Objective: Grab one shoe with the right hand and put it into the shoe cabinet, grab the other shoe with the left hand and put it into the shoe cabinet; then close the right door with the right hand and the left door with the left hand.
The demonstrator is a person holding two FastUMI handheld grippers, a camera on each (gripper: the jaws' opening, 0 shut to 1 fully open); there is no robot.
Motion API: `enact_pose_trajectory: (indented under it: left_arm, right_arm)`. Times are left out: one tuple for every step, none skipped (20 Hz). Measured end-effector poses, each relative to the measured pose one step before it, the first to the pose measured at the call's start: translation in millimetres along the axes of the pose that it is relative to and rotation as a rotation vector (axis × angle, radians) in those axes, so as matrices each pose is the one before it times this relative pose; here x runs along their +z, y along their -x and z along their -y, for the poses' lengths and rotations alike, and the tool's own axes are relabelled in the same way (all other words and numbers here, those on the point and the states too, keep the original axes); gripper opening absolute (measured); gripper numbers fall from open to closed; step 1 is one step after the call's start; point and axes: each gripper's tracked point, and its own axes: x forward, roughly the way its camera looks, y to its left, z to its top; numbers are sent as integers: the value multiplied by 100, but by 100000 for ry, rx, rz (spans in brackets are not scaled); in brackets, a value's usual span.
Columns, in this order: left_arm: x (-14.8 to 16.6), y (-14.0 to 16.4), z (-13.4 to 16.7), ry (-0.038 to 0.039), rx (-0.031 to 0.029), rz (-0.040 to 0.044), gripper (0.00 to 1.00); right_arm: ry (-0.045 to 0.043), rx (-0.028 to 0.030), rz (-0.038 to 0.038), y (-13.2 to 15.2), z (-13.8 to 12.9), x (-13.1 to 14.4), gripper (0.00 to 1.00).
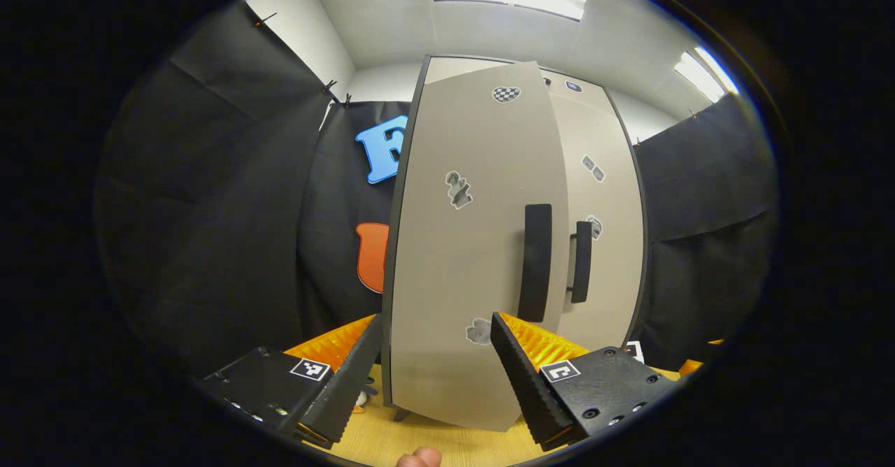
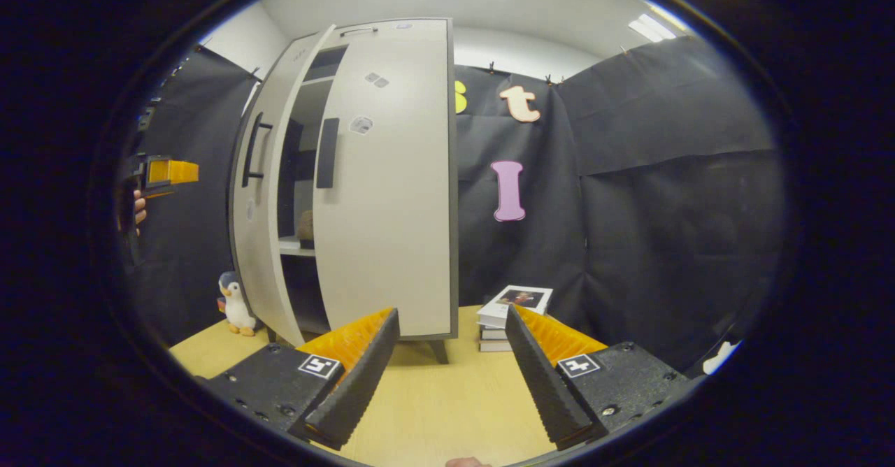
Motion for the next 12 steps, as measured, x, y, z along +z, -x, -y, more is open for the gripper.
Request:
enact_pose_trajectory:
  left_arm:
    - [-813,554,689,828,-993,-1501,93]
    - [-747,665,449,616,-386,-1101,93]
    - [-478,519,419,241,-348,-189,93]
    - [-554,583,477,-166,-471,147,93]
    - [-421,481,220,-667,242,432,93]
    - [-468,554,-33,-774,1219,146,93]
    - [-666,549,190,-602,620,60,93]
    - [-408,581,293,-514,666,280,93]
    - [-428,459,252,-767,602,372,93]
    - [-545,720,164,-594,1193,126,93]
    - [-721,632,370,-580,606,-396,93]
    - [-940,766,724,-48,-547,-1266,93]
  right_arm:
    - [83,1250,-346,97,-458,-42,98]
    - [-145,1547,-409,14,-602,-79,98]
    - [-51,1387,-371,161,-583,-131,98]
    - [333,1275,-474,71,-370,13,98]
    - [675,1102,-456,58,-341,-62,98]
    - [696,651,-266,-18,-237,-59,98]
    - [507,539,-158,301,-170,-73,98]
    - [321,543,-161,77,-105,32,98]
    - [222,620,-262,263,-283,-59,98]
    - [209,497,-164,116,-119,-31,98]
    - [156,91,-149,121,6,21,98]
    - [-222,29,165,78,-42,109,98]
